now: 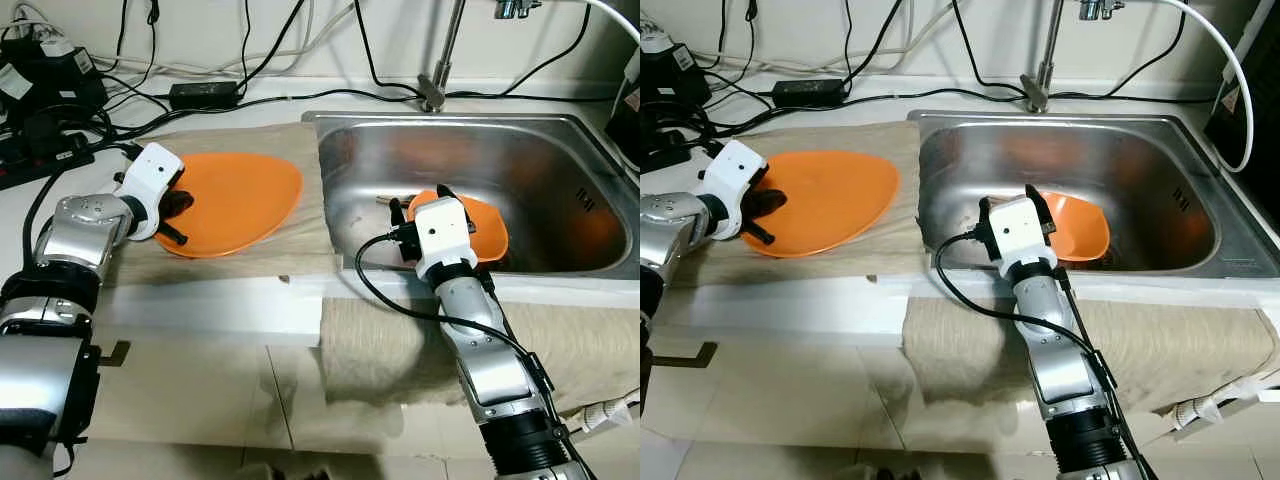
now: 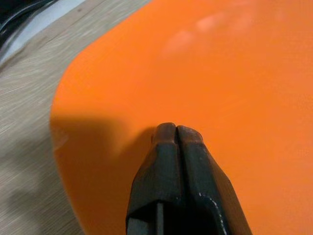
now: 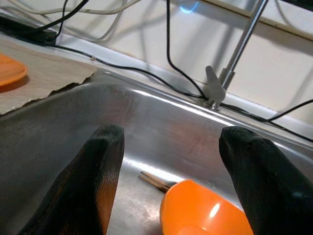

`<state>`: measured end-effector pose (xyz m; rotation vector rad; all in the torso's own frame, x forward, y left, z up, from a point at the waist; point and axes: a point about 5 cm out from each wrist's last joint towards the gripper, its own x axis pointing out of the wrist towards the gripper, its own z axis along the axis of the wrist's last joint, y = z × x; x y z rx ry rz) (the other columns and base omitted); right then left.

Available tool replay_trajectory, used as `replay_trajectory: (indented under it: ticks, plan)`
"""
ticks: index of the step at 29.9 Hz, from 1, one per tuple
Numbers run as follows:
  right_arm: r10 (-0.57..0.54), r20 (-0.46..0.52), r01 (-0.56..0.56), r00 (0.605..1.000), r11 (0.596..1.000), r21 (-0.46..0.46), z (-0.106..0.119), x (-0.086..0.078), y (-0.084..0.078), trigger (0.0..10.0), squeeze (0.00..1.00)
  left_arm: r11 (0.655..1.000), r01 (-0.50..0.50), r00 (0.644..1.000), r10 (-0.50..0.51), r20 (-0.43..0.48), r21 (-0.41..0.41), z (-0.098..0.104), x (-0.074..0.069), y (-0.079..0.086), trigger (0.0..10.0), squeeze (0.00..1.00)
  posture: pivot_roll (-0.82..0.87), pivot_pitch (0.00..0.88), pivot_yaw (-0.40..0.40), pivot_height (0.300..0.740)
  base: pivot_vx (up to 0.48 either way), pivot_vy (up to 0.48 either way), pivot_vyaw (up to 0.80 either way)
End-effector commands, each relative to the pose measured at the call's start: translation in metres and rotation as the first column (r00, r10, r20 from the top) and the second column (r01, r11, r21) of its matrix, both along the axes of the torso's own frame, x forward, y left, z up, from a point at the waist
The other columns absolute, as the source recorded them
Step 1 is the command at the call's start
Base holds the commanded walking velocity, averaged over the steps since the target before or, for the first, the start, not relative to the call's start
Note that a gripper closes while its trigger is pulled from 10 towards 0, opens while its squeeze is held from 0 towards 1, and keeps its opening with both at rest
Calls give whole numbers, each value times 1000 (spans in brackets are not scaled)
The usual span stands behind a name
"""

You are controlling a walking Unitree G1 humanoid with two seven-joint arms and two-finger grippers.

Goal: Kitchen organization

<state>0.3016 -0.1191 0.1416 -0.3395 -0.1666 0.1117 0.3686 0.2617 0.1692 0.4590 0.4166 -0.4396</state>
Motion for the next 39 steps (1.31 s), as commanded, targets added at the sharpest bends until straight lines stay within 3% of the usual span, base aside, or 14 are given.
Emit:
replay_trajectory:
  ticks: [1, 6, 13, 16, 17, 18, 19, 20, 24, 28, 34, 39]
  plan:
    - [5, -4, -5, 1000, 1000, 3, 1, -1, 1, 10000, 0, 998, 59, 993, -60, -100, -13, -19, -9, -6, 10000, 0, 36, 21, 36, 740, 0, 0, 0]
    - [13, -10, -13, 1000, 1000, 2, -1, -1, 3, 10000, 0, 992, 120, 990, -123, -73, -46, -13, -13, -18, 10000, 0, 42, 24, 35, 740, 0, 0, 0]
    - [15, -13, -15, 1000, 1000, 0, -2, 0, 4, 10000, 0, 992, 119, 992, -120, -30, -50, -5, -13, -23, 10000, 0, 50, 20, 37, 740, 0, 0, 0]
    - [12, -12, -12, 1000, 1000, 0, -3, 0, 4, 10000, 0, 997, 28, 993, -19, 113, -73, 14, -1, -19, 10000, 0, 51, 16, 37, 740, 0, 0, 0]
    - [12, -12, -12, 1000, 1000, 0, -3, 0, 4, 10000, 0, 997, 28, 993, -19, 113, -73, 14, -1, -19, 10000, 0, 51, 16, 37, 740, 0, 0, 0]
    - [12, -11, -12, 1000, 1000, -1, -3, 1, 4, 10000, 0, 995, -23, 985, 39, 170, -95, 22, 4, -16, 10000, 0, 51, 16, 37, 740, 0, 0, 0]
    - [11, -8, -11, 1000, 1000, -1, -2, 2, 5, 10000, 0, 980, -131, 951, 167, 261, -149, 39, 11, -4, 10000, 0, 46, 2, 39, 740, 0, 0, 0]
    - [11, -4, -11, 1000, 1000, 0, -1, 3, 5, 10000, 0, 972, -160, 938, 204, 280, -172, 45, 12, 1, 10000, 0, 44, 0, 40, 740, 0, 0, 0]
    - [9, 4, -9, 1000, 1000, 1, 1, 5, 4, 10000, 0, 965, -188, 927, 235, 291, -183, 51, 11, 10, 10000, 0, 41, 0, 41, 740, 0, 0, 0]
    - [1, 17, -1, 1000, 1000, 1, 4, 8, 0, 10000, 0, 971, -184, 941, 220, 256, -156, 45, 4, 17, 10000, 0, 42, 0, 38, 740, 0, 0, 0]
    - [2, 23, -2, 1000, 1000, -8, 6, 11, -2, 10000, 0, 973, -172, 956, 204, 212, -156, 29, -5, 19, 10000, 0, 53, 0, 24, 740, 0, 0, 0]
    - [10, 21, -10, 1000, 1000, -14, 5, 13, -2, 10000, 0, 970, -172, 951, 209, 229, -171, 31, -10, 18, 10000, 0, 66, 0, 13, 740, 0, 0, 0]
